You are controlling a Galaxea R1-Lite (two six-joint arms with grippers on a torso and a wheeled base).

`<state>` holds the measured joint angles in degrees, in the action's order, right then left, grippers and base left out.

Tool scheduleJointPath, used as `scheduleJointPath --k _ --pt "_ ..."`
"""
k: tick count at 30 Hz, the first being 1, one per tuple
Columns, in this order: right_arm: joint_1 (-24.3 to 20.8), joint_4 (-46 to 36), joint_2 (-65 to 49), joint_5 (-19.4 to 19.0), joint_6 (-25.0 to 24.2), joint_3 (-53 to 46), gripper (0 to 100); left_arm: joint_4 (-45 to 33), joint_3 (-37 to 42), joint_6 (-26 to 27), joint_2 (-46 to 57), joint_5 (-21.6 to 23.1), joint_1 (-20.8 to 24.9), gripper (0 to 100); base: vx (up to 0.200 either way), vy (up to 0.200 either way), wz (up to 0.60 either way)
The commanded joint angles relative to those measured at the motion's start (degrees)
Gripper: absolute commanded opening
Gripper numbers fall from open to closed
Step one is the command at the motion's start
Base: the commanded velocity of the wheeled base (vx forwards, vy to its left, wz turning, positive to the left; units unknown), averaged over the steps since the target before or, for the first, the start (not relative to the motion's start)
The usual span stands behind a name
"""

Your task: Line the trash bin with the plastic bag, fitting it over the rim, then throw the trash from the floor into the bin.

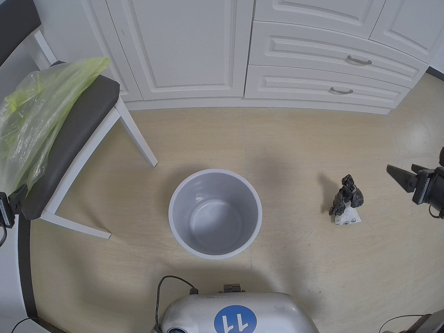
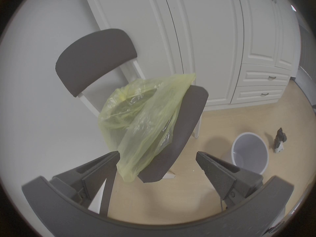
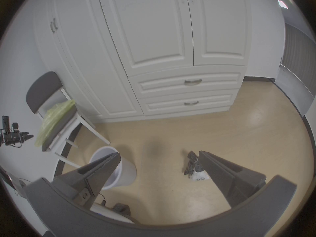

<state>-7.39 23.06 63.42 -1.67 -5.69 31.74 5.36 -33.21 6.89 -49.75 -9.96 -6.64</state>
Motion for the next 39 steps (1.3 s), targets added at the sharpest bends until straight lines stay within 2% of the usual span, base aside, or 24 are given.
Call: scheduleJointPath --k 1,4,5,6,7,9,11,13,20,21,23,24,25,27,28,29,33,35,39 --pt "-1.84 2.69 5.49 1.14 2.00 -2.13 100 6.68 7.10 0.06 -3.78 -0.24 1.63 100 0.000 0.000 0.00" --pt "-9.66 4.09 0.74 7.56 3.94 -2.65 100 16.87 12.73 2.52 -5.09 -2.08 9.19 100 0.000 0.000 0.00" --pt "-11.68 3.92 -0.31 9.23 4.02 -2.74 100 18.28 13.61 3.40 -5.09 -3.14 10.60 100 0.000 0.000 0.00" --pt "-11.68 3.92 -0.31 9.23 4.02 -2.74 100 18.28 13.61 3.40 -5.09 -3.14 10.60 100 0.000 0.000 0.00" --pt "-17.93 3.65 -2.68 14.50 4.46 -3.88 100 20.83 15.54 7.35 -5.18 -8.67 14.55 100 0.000 0.000 0.00" --pt "-21.79 3.65 -4.27 18.81 5.25 -5.11 100 21.71 15.72 9.46 -5.18 -11.93 14.64 100 0.000 0.000 0.00" --pt "-24.78 3.74 -5.06 23.03 7.19 -5.82 100 22.41 15.63 9.72 -5.01 -12.45 14.29 100 0.000 0.000 0.00" --pt "-26.10 4.18 -5.32 25.31 8.86 -6.34 100 22.94 15.45 9.64 -4.48 -12.54 13.76 100 0.000 0.000 0.00" --pt "-26.36 4.53 -4.70 25.58 9.65 -6.26 100 23.46 15.10 9.20 -3.07 -12.45 11.39 100 0.000 0.000 0.00" --pt "-26.36 4.53 -4.18 25.49 9.38 -6.34 100 23.02 15.01 6.65 -2.98 -9.55 6.91 100 0.000 0.000 0.00" --pt "-26.27 4.53 -3.83 25.40 9.21 -6.26 100 22.85 15.01 6.47 -2.63 -2.78 4.18 100 0.000 0.000 0.00" --pt "-26.27 4.53 -3.83 25.40 9.21 -6.26 100 22.85 15.01 6.47 -2.63 -2.78 4.18 100 0.000 0.000 0.00" --pt "-26.19 4.53 -3.03 25.40 8.68 -5.99 100 22.59 14.93 6.21 -2.90 4.77 0.76 100 0.000 0.000 0.00" --pt "-25.75 4.62 -1.72 25.40 7.71 -5.82 100 22.76 14.84 6.56 -4.39 10.84 -5.05 100 0.000 0.000 0.00" --pt "-25.75 4.62 -1.19 25.40 7.36 -5.82 100 23.11 14.84 6.74 -5.27 12.24 -7.42 100 0.000 0.000 0.00" --pt "-25.75 4.62 -0.49 25.31 6.92 -5.73 100 23.64 14.57 7.09 -6.85 13.56 -10.85 100 0.000 0.000 0.00" --pt "-25.75 5.50 1.45 25.31 6.75 -5.82 100 25.05 12.99 8.23 -9.14 14.18 -17.88 100 0.000 0.000 0.00" --pt "-25.75 6.99 2.24 25.31 6.84 -6.17 100 25.31 12.82 8.49 -8.79 14.18 -19.46 100 0.000 0.000 0.00" --pt "-25.40 7.87 3.91 25.31 6.57 -6.34 100 25.22 12.64 10.16 -8.70 13.56 -19.81 100 0.000 0.000 0.00"
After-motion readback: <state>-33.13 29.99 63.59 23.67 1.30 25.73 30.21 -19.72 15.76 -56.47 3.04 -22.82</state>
